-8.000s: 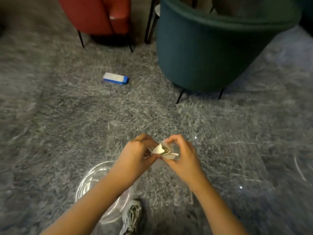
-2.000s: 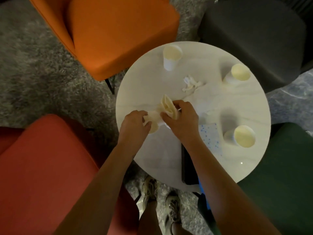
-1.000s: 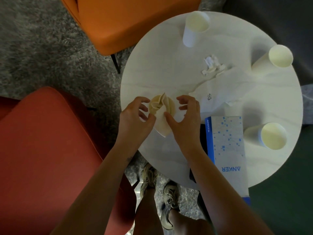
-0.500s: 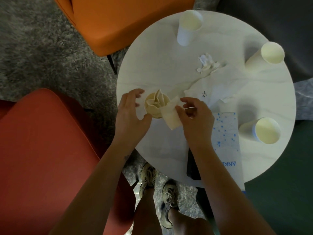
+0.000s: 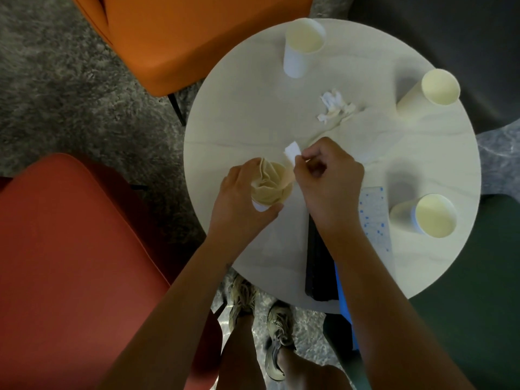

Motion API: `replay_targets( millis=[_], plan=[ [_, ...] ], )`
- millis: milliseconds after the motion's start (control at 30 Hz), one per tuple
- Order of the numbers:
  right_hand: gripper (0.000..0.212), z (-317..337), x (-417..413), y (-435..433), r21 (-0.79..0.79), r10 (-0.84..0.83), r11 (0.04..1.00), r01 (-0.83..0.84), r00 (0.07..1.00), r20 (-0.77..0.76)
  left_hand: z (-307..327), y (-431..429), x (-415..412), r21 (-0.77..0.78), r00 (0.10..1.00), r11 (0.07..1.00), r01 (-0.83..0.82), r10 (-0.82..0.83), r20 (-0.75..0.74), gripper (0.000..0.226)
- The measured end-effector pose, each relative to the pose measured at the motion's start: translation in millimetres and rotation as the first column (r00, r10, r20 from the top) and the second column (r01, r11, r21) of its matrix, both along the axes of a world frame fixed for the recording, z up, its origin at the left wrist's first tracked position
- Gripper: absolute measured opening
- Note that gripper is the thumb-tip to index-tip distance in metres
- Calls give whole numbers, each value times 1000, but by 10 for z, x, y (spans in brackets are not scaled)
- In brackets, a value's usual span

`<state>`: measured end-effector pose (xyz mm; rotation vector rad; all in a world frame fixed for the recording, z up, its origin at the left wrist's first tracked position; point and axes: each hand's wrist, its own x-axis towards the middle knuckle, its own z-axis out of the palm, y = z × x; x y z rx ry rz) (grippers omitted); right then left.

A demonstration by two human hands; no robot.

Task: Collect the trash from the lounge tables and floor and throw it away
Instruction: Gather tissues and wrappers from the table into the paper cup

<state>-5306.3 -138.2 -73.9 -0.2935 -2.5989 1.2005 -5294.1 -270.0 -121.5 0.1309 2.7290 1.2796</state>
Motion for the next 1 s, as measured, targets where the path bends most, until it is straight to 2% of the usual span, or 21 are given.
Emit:
replay_targets(
  millis=[100, 233, 433, 567, 700, 833, 1000],
  plan=[
    [10, -77, 7, 0, 61, 77, 995, -84, 992, 103, -11, 40, -17, 6, 1000, 1000, 0, 0, -21, 72],
    [9, -201, 6, 7, 133, 96, 983, -125, 974, 205, 51, 94, -47, 5, 998, 1000, 2, -1, -70, 65],
    [11, -335, -10, -8, 146, 43, 986, -84, 964, 264, 172, 173, -66, 31, 984, 1000, 4, 1, -179, 49],
    [10, -380, -57, 20, 146, 21, 987, -69, 951, 307, 155, 183, -98, 50, 978, 999, 11, 0, -206, 52],
    [8, -340, -80, 98, 100, 89, 988, -115, 969, 232, 89, 192, -176, 62, 982, 998, 7, 5, -191, 57],
    [6, -260, -184, 240, 2, 5, 1000, -5, 996, 93, 42, 196, -360, 68, 995, 995, -70, 75, -70, 70],
    [18, -333, -461, 578, -38, -132, 989, 140, 977, 165, 62, 260, -626, -22, 986, 992, -122, 119, -113, 72]
  ],
)
